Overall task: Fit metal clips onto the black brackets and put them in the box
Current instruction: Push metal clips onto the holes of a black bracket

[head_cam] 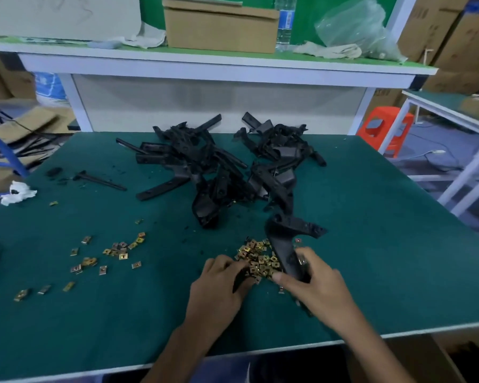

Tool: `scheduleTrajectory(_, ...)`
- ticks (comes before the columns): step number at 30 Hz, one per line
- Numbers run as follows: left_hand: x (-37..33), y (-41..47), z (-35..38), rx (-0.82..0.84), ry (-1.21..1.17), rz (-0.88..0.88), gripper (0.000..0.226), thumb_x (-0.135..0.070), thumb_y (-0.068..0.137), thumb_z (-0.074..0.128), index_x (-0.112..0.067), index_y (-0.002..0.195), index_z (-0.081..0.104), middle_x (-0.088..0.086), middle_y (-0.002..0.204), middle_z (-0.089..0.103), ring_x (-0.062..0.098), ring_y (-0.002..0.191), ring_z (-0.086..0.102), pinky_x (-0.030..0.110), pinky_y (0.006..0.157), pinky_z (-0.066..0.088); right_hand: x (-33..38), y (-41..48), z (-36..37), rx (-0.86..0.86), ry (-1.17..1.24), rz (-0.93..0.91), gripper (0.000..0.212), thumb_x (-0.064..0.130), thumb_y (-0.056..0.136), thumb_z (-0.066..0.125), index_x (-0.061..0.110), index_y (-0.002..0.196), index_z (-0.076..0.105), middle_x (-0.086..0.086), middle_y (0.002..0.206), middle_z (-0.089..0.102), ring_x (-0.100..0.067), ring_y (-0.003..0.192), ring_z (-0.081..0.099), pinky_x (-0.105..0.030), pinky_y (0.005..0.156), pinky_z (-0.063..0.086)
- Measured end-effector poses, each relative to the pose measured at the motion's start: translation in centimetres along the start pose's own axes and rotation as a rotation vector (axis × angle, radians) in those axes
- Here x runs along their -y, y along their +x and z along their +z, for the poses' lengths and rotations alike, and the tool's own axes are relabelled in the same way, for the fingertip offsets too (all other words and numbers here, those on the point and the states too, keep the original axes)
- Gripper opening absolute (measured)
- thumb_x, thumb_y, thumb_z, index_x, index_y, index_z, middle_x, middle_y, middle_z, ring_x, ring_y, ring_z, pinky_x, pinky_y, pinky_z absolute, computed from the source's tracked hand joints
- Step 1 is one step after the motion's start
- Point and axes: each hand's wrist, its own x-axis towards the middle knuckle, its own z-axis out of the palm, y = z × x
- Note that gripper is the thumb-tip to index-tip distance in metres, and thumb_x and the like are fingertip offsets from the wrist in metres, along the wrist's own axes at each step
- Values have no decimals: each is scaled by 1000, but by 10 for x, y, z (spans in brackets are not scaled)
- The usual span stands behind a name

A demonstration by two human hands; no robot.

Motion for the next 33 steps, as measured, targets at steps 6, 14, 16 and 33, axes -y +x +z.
scheduleTrajectory(6, 5, -8, 2, -99, -99, 45, 19, -42, 97, 59, -33, 112, 67, -16, 108, 56, 6, 102, 48, 19, 75, 39, -9, -24, 31, -44, 255, 28, 48, 32, 83, 84, 59, 112, 58, 27, 98, 74, 4, 90, 71, -21, 81, 53)
scheduleTrajectory(14, 8, -9, -5, -194, -437, -134, 17, -31, 106, 42, -35, 92, 50, -9, 79, 62, 5, 76, 56, 20, 61, 41, -1, -20, 52, -18, 485, 72, 54, 14, 90, 74, 54, 125, 63, 1, 72, 60, -17, 57, 60, -30, 48, 51)
scheduleTrajectory(16, 12, -9, -7, -235, -566, -222, 16, -30, 107, 39, -34, 96, 50, -14, 85, 66, 3, 79, 58, 16, 62, 44, 0, -21, 57, -16, 486, 62, 50, 12, 93, 72, 50, 124, 65, 6, 71, 59, -17, 61, 65, -31, 47, 51)
scheduleTrajectory(33, 25, -9, -25, -278, -1214, -373, 13, -6, 100, 57, -16, 101, 64, 6, 91, 73, 12, 79, 65, 22, 65, 52, -24, -22, 44, -4, 739, 73, 54, -16, 82, 67, 36, 95, 71, -13, 87, 75, -24, 80, 69, -27, 77, 54)
